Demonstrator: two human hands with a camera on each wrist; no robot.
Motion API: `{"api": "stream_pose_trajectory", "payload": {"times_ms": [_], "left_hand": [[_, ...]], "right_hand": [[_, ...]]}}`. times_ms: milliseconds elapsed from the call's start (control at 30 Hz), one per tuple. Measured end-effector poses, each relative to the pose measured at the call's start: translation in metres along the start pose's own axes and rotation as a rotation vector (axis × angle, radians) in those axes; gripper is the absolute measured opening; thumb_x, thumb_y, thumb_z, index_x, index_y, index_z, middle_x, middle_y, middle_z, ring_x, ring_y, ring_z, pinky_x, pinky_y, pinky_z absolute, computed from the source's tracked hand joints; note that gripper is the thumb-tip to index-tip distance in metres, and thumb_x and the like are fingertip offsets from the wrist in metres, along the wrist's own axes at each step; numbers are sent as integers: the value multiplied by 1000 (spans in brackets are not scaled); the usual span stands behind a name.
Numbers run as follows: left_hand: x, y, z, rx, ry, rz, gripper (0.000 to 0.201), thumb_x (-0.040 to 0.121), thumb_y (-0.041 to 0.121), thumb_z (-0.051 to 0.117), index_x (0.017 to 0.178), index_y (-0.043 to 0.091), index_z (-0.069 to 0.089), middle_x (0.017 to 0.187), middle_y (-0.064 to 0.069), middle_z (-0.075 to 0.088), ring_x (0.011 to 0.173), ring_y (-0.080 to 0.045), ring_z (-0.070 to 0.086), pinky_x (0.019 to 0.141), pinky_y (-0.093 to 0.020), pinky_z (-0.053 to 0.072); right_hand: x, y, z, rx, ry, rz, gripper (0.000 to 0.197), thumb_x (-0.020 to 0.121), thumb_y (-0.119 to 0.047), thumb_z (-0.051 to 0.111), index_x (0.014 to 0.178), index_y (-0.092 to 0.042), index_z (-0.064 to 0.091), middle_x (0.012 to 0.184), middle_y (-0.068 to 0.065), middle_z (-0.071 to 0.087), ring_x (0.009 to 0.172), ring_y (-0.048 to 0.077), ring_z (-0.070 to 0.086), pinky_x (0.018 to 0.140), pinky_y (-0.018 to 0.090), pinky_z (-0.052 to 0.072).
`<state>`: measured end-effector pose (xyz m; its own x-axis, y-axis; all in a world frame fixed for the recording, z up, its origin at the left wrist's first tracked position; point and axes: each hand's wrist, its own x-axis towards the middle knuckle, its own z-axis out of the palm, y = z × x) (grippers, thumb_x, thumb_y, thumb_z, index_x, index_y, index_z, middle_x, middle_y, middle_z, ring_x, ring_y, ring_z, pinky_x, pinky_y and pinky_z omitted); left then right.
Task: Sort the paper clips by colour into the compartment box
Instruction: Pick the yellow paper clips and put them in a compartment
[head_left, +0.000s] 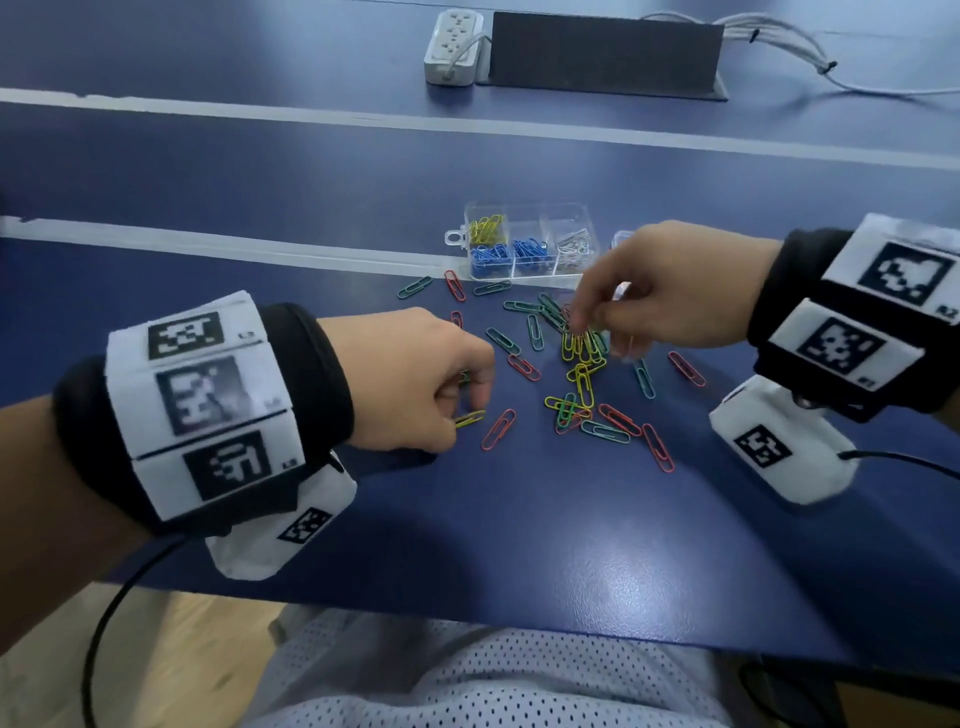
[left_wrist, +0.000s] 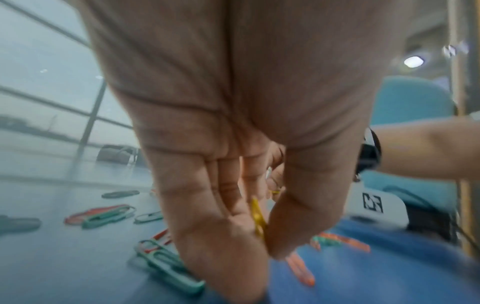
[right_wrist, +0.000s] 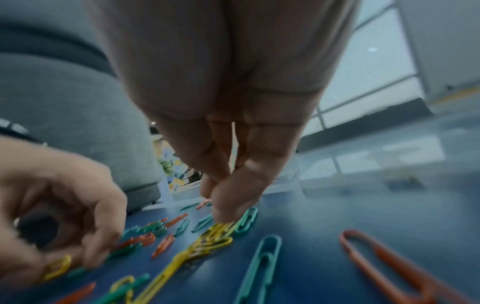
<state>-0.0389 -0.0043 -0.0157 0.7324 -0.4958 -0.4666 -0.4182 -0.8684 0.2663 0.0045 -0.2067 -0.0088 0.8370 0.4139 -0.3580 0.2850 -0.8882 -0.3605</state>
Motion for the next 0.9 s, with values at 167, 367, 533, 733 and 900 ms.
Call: {"api": "stream_pose_trajectory", "payload": {"times_ms": [167, 367, 533, 733, 900], "left_hand": [[10, 1, -11, -548, -77, 17, 27, 81, 0, 43, 86, 19, 61, 60, 0, 57, 58, -27, 65, 68, -37, 57], [40, 16, -21, -627, 18, -54, 9, 67, 28, 54, 65, 20, 50, 57, -3, 51, 48, -19, 46, 47, -20, 39], [61, 22, -21, -209, 188, -36, 29, 78, 32, 66, 59, 20, 48, 51, 5, 46, 48, -8, 41, 51, -21, 35], [75, 30, -23, 69, 239, 7, 21, 73, 37, 72, 91, 26, 69, 58, 11, 45, 72, -16, 50, 65, -23, 35], [80, 36, -29, 159, 219, 69, 29, 76, 35, 72, 104, 34, 67, 61, 14, 41, 77, -15, 47, 68, -24, 37]], "right_hand": [[1, 5, 0, 203, 84, 192, 21, 87, -14, 44, 73, -17, 59, 72, 3, 58, 63, 21, 53, 65, 27, 43], [3, 3, 13, -212, 90, 201, 37, 72, -56, 63, 79, -20, 67, 74, 2, 61, 76, 23, 52, 70, 29, 44], [4, 5, 12, -127, 99, 213, 12, 76, -35, 66, 72, -25, 64, 64, -6, 56, 76, 21, 54, 71, 26, 44], [-2, 18, 4, 0, 110, 203, 14, 81, -28, 63, 81, -20, 74, 69, -2, 65, 71, 17, 54, 71, 29, 48], [-2, 27, 0, 87, 99, 220, 11, 79, -22, 64, 70, -28, 69, 68, -6, 64, 64, 11, 50, 74, 30, 46]]}}
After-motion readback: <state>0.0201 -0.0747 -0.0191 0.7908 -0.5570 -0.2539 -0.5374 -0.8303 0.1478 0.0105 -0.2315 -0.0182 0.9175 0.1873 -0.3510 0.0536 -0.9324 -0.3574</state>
